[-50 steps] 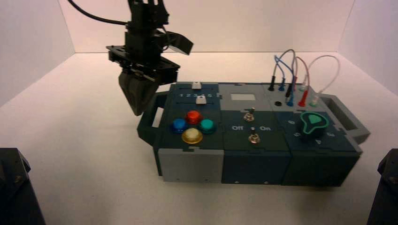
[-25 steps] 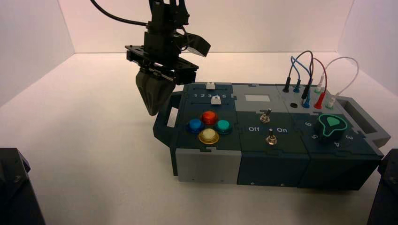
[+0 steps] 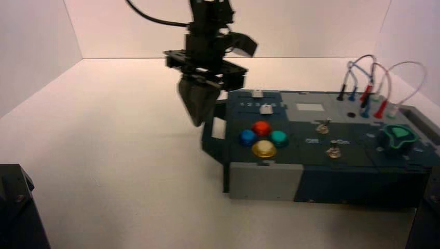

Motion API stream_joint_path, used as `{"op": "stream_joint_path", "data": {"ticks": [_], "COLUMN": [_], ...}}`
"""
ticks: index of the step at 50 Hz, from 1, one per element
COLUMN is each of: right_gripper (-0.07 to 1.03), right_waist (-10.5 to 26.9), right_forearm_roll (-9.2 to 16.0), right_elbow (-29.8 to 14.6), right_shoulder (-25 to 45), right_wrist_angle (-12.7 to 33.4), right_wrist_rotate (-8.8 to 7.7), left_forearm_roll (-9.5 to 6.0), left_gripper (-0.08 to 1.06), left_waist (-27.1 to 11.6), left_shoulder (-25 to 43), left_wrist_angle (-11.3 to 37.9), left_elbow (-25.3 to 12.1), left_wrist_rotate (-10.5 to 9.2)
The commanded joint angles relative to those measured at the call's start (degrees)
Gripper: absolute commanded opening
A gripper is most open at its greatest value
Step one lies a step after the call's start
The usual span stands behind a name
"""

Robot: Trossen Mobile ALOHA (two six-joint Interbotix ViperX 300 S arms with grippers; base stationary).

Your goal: Move the box to the right.

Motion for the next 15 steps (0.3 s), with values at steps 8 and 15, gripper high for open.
{"op": "stream_joint_path", "data": {"ticks": [8, 15], "right_gripper": [-0.02, -0.02], "right_waist": [-0.18, -0.18], "right_forearm_roll": [0.62, 0.97], "right_elbow": [-0.88, -0.88], "right_shoulder": [-0.7, -0.7], "right_wrist_angle": [-0.26, -0.35], "right_wrist_rotate": [0.18, 0.18], "left_forearm_roll": [-0.44, 0.18], "left_gripper": [-0.03, -0.03], "left_waist": [-1.58, -1.23], "left_shoulder": [-3.78, -5.36], "left_wrist_angle": [-1.76, -1.76], "left_elbow": [-3.69, -3.6], "left_wrist_rotate": [-0.97, -1.49]}}
